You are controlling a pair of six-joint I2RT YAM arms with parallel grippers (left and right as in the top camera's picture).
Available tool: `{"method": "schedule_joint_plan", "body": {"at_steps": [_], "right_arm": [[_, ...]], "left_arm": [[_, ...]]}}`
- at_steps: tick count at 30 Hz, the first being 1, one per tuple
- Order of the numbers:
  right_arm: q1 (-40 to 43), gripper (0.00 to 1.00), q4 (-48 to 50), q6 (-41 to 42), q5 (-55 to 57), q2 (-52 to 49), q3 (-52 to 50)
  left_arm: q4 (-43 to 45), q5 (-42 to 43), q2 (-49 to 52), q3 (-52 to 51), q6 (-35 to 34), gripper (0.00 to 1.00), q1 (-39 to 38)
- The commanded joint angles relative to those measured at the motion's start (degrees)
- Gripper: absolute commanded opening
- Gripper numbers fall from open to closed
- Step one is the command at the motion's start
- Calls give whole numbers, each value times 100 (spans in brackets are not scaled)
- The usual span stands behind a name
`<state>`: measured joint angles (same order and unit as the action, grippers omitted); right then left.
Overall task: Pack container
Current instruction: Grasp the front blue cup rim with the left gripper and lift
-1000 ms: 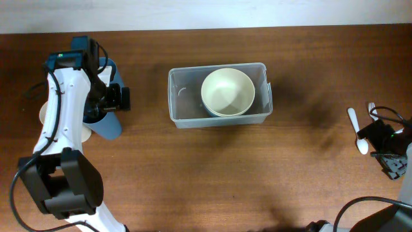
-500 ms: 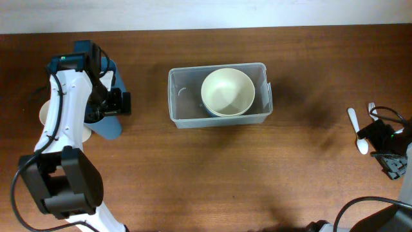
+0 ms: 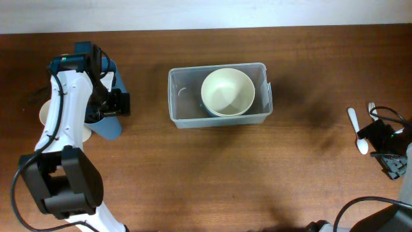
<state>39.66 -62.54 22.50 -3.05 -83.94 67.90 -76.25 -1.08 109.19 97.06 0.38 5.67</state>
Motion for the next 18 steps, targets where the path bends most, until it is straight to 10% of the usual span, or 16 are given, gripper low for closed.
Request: {"method": "schedule_joint_plan", "body": {"at_steps": [1, 18], "right_arm": [[13, 99, 2, 50, -13, 4, 2], [13, 99, 2, 50, -13, 4, 2]], "left_arm": [[11, -39, 52, -37, 48, 90, -2], [-286, -39, 52, 192, 48, 25, -2]]}}
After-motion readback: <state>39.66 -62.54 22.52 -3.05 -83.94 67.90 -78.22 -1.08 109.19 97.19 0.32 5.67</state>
